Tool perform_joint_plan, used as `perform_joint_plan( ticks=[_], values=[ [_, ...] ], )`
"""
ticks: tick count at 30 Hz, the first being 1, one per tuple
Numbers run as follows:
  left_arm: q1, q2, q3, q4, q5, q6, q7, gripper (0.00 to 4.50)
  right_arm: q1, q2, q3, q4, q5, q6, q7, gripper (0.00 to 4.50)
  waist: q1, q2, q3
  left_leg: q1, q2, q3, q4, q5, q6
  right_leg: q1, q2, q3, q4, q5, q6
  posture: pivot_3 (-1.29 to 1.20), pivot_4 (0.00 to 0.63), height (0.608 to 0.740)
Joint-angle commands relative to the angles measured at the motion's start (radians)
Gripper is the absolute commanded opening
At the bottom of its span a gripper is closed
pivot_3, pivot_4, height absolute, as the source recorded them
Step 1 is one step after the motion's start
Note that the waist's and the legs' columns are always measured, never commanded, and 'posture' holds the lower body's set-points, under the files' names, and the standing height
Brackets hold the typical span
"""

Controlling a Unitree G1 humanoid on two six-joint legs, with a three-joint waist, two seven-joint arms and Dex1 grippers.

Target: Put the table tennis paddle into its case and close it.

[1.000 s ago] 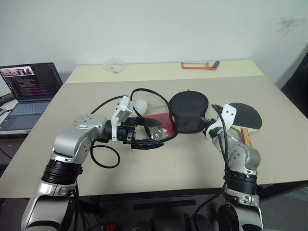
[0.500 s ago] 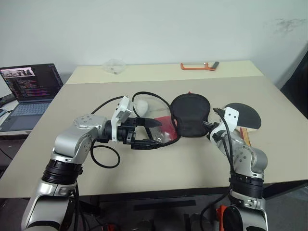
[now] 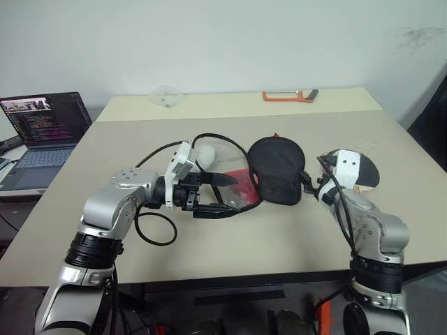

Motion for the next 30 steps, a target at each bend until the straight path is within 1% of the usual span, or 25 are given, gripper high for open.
perform_joint_plan(
  ticks=[1, 4, 7, 12, 14, 20, 26, 30],
  values=[
    [-0.011, -0.014, 0.003, -0.029, 0.012, -0.040, 0.009, 4.50, 0.038, -0.098, 0.000, -0.097, -0.009, 0.026, 0.053, 4.47, 0.003, 0.000, 0.000, 0.000, 0.000, 0.000, 0.000, 0.000, 0.000, 0.000, 0.000, 0.000, 0.000, 0.000, 0.000, 0.00, 0.150, 0.740],
    [-0.022, -0.034, -0.026, -0.035, 0.063, -0.105, 0.022, 4.50, 0.077, -0.155, -0.028, -0.119, 0.009, 0.057, 0.088, 4.47, 0.005, -0.001, 0.000, 0.000, 0.000, 0.000, 0.000, 0.000, 0.000, 0.001, 0.000, 0.000, -0.001, 0.000, 0.000, 0.00, 0.150, 0.740],
    [-0.058, -0.071, -0.047, -0.036, 0.075, -0.127, 0.024, 4.50, 0.108, -0.216, -0.051, -0.075, -0.014, 0.056, 0.110, 4.47, 0.011, -0.001, 0.001, 0.000, 0.000, 0.000, 0.000, 0.000, 0.000, 0.001, 0.000, 0.000, -0.001, 0.000, 0.000, 0.00, 0.150, 0.740],
    [-0.089, -0.091, -0.066, -0.008, 0.091, -0.146, 0.009, 4.50, 0.078, -0.229, -0.138, 0.105, 0.000, 0.039, 0.134, 4.47, 0.012, -0.002, 0.001, 0.001, 0.000, 0.001, 0.000, 0.000, 0.001, 0.001, 0.000, 0.000, -0.001, 0.000, 0.000, 0.00, 0.150, 0.740],
    [-0.095, -0.093, -0.072, 0.007, 0.100, -0.155, 0.002, 4.50, 0.060, -0.236, -0.151, 0.176, -0.007, 0.023, 0.140, 4.47, 0.012, -0.002, 0.001, 0.000, 0.000, 0.001, 0.000, 0.000, 0.001, 0.001, 0.000, 0.000, -0.001, 0.000, 0.000, 0.00, 0.150, 0.740],
    [-0.104, -0.098, -0.074, 0.028, 0.113, -0.168, -0.012, 4.50, 0.024, -0.252, -0.149, 0.316, -0.019, -0.033, 0.167, 4.47, 0.011, -0.002, 0.001, 0.000, 0.000, 0.002, 0.000, 0.000, 0.001, 0.001, 0.000, 0.001, -0.001, 0.000, 0.000, 0.00, 0.150, 0.740],
    [-0.103, -0.097, -0.068, 0.033, 0.120, -0.169, -0.017, 4.50, -0.013, -0.279, -0.083, 0.468, -0.083, -0.146, 0.206, 4.47, 0.011, -0.002, 0.001, 0.000, 0.000, 0.002, 0.000, 0.000, 0.001, 0.002, 0.000, 0.000, -0.001, 0.000, 0.000, 0.00, 0.150, 0.740],
    [-0.100, -0.092, -0.063, 0.031, 0.123, -0.170, -0.016, 4.50, -0.016, -0.299, -0.048, 0.500, -0.106, -0.147, 0.229, 4.47, 0.010, -0.002, 0.001, 0.001, 0.000, 0.002, 0.000, 0.000, 0.001, 0.002, 0.000, 0.001, -0.001, 0.000, 0.000, 0.00, 0.150, 0.740]
  ],
)
